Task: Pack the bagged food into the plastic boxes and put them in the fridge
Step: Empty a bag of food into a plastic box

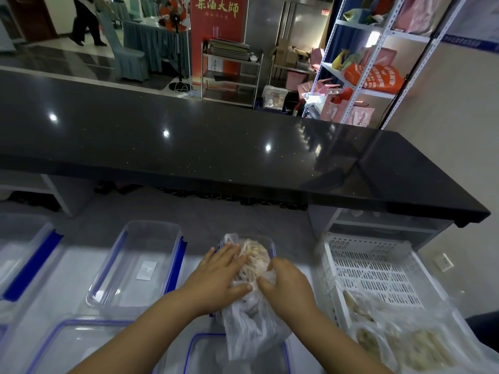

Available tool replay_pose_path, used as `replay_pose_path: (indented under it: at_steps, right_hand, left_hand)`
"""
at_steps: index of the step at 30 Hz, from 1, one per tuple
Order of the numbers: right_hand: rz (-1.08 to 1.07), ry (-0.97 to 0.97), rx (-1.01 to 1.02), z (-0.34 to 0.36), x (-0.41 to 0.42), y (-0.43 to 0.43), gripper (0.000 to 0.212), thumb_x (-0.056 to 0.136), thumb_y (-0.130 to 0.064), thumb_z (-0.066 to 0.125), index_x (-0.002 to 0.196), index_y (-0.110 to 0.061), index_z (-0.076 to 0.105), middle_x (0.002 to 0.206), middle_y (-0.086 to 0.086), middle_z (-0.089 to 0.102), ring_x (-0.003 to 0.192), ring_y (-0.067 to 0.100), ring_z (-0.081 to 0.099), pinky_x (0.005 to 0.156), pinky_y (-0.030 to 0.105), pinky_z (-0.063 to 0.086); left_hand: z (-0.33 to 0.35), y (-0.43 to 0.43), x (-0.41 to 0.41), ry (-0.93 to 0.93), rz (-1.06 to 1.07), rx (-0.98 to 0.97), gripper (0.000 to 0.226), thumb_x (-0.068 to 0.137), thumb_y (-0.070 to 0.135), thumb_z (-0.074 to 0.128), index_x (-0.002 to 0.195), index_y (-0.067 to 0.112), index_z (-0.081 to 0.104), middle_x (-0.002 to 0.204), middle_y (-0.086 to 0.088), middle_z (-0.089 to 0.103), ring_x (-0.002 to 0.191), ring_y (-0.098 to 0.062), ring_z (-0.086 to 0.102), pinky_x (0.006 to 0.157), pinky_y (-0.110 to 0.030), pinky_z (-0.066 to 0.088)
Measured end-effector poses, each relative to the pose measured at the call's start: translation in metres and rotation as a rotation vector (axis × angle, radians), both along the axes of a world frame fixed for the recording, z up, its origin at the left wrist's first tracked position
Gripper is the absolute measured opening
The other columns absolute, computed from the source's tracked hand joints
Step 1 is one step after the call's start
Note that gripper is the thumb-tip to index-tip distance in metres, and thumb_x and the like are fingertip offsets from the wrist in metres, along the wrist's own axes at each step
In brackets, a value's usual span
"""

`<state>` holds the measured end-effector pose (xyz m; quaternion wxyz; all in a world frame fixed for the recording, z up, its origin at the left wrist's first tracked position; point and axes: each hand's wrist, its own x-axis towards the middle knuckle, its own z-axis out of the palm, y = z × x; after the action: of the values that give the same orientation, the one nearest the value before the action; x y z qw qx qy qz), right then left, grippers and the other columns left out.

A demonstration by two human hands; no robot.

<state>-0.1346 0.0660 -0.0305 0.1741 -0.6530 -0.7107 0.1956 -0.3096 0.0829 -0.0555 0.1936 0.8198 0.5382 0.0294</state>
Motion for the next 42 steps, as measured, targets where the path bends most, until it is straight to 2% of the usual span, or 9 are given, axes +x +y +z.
replay_pose_path:
  at_steps: [4,8,16,25,28,32,37,39,42]
  right_hand:
    - [0.014,0.021,0.041,0.014,0.001,0.008,0.009,0.078,-0.021,0.058,0.077,-0.02,0.049,0.076,-0.006,0.055,0.069,0.013,0.051,0.06,0.027,0.039]
    - [-0.168,0.436,0.0,0.028,0.013,0.019,0.024,0.072,0.0,0.057,0.065,-0.019,0.045,0.06,-0.004,0.045,0.052,0.008,0.038,0.045,0.018,0.03]
    - [-0.316,0.736,-0.112,0.049,0.038,0.025,0.028,0.077,0.012,0.051,0.084,-0.01,0.066,0.085,0.004,0.065,0.071,0.018,0.06,0.058,0.026,0.051]
    - [-0.461,1.004,-0.142,0.062,0.057,0.025,0.017,0.089,0.003,0.052,0.081,-0.011,0.059,0.077,0.009,0.061,0.066,0.021,0.057,0.041,0.018,0.05]
    - [-0.454,0.93,-0.172,0.055,0.057,0.024,0.018,0.088,0.004,0.051,0.084,-0.01,0.062,0.082,0.011,0.063,0.071,0.025,0.059,0.044,0.019,0.051]
    - [-0.16,0.481,-0.144,0.035,0.043,0.017,0.039,0.079,0.01,0.05,0.103,-0.017,0.065,0.102,-0.003,0.065,0.094,0.017,0.063,0.069,0.012,0.05]
    - [0.106,0.086,-0.148,0.015,0.023,-0.005,0.054,0.073,-0.018,0.049,0.125,-0.028,0.058,0.112,-0.011,0.061,0.096,0.0,0.056,0.084,0.015,0.043]
    - [0.197,-0.077,-0.107,0.013,0.021,-0.009,0.041,0.078,-0.021,0.05,0.116,-0.028,0.064,0.117,-0.01,0.062,0.107,0.008,0.055,0.091,0.02,0.041]
    - [0.268,-0.219,-0.04,0.012,0.017,-0.013,0.028,0.084,-0.023,0.048,0.102,-0.023,0.07,0.103,-0.003,0.061,0.097,0.015,0.056,0.078,0.023,0.042]
  left_hand:
    - [0.006,-0.001,-0.006,-0.333,0.126,-0.077,0.081,0.088,0.053,0.049,0.149,0.027,0.003,0.157,0.008,0.001,0.141,-0.005,-0.001,0.116,-0.029,0.005]
    - [0.005,0.0,-0.015,-0.65,0.293,-0.244,0.078,0.091,0.046,0.05,0.148,0.033,0.0,0.155,0.014,0.008,0.14,-0.006,0.011,0.113,-0.03,0.018]
    - [0.012,-0.002,-0.015,-0.724,0.317,-0.154,0.056,0.099,0.022,0.035,0.148,0.033,0.008,0.154,0.013,0.014,0.132,0.006,0.012,0.11,-0.023,0.016]
    - [0.029,0.011,-0.006,-0.763,0.291,-0.074,0.052,0.099,0.018,0.033,0.147,0.03,0.015,0.153,0.011,0.022,0.135,0.001,0.019,0.111,-0.024,0.021]
    - [0.035,0.014,0.004,-0.768,0.241,-0.057,0.048,0.099,0.024,0.034,0.144,0.034,0.023,0.15,0.011,0.028,0.133,0.002,0.023,0.109,-0.025,0.025]
    - [0.044,0.022,0.018,-0.645,0.153,-0.032,0.052,0.096,0.033,0.043,0.144,0.035,0.025,0.148,0.012,0.03,0.134,-0.003,0.026,0.108,-0.029,0.029]
    - [0.028,0.035,0.032,-0.386,0.172,-0.028,0.065,0.092,0.023,0.046,0.148,0.028,0.014,0.154,0.004,0.023,0.14,-0.013,0.021,0.113,-0.034,0.024]
    - [0.025,0.038,0.032,-0.33,0.147,-0.032,0.057,0.092,0.023,0.044,0.145,0.028,0.025,0.15,0.004,0.03,0.137,-0.015,0.027,0.111,-0.034,0.027]
    - [0.021,0.039,0.027,-0.243,0.061,0.023,0.034,0.092,0.025,0.047,0.125,0.029,0.057,0.139,0.009,0.044,0.125,-0.013,0.039,0.101,-0.03,0.034]
